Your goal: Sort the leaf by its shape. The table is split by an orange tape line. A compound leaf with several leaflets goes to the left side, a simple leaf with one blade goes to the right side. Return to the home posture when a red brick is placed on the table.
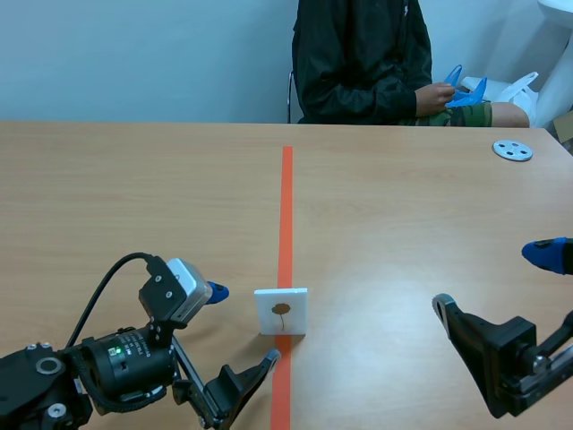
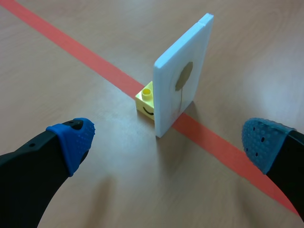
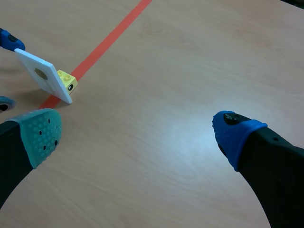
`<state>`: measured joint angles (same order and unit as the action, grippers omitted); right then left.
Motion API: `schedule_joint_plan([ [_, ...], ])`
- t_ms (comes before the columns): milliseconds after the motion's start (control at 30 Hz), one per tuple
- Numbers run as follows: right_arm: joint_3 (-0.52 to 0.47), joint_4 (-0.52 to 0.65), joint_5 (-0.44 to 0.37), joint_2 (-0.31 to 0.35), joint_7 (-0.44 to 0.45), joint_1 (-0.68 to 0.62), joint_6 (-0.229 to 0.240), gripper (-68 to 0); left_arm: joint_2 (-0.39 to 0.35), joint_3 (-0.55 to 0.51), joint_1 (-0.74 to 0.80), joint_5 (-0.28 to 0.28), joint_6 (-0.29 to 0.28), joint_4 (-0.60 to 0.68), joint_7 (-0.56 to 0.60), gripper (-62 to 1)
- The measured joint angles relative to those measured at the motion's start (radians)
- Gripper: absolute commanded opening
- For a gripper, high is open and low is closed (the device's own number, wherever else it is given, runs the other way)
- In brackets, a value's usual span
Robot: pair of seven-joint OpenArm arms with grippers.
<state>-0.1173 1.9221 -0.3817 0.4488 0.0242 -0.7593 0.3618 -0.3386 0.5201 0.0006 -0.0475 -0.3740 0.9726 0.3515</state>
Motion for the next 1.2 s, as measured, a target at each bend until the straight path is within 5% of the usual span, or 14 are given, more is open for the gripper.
schedule_joint_plan([
  [567, 0.0, 0.0, 0.001, 0.0, -0.034, 0.036, 0.001, 0.4, 0.111, 0.136, -0.151, 0.045, 0.077, -0.197, 0.09, 1.4],
  [933, 0.0, 0.0, 0.001, 0.0, -0.034, 0.036, 0.001, 0.4, 0.112, 0.136, -0.15, 0.048, 0.075, -0.199, 0.087, -44.3],
  [1067, 0.0, 0.0, 0.001, 0.0, -0.034, 0.036, 0.001, 0.4, 0.112, 0.136, -0.15, 0.048, 0.075, -0.199, 0.087, -54.2],
  [1200, 0.0, 0.0, 0.001, 0.0, -0.034, 0.036, 0.001, 0.4, 0.112, 0.136, -0.15, 0.048, 0.075, -0.199, 0.087, -57.1],
])
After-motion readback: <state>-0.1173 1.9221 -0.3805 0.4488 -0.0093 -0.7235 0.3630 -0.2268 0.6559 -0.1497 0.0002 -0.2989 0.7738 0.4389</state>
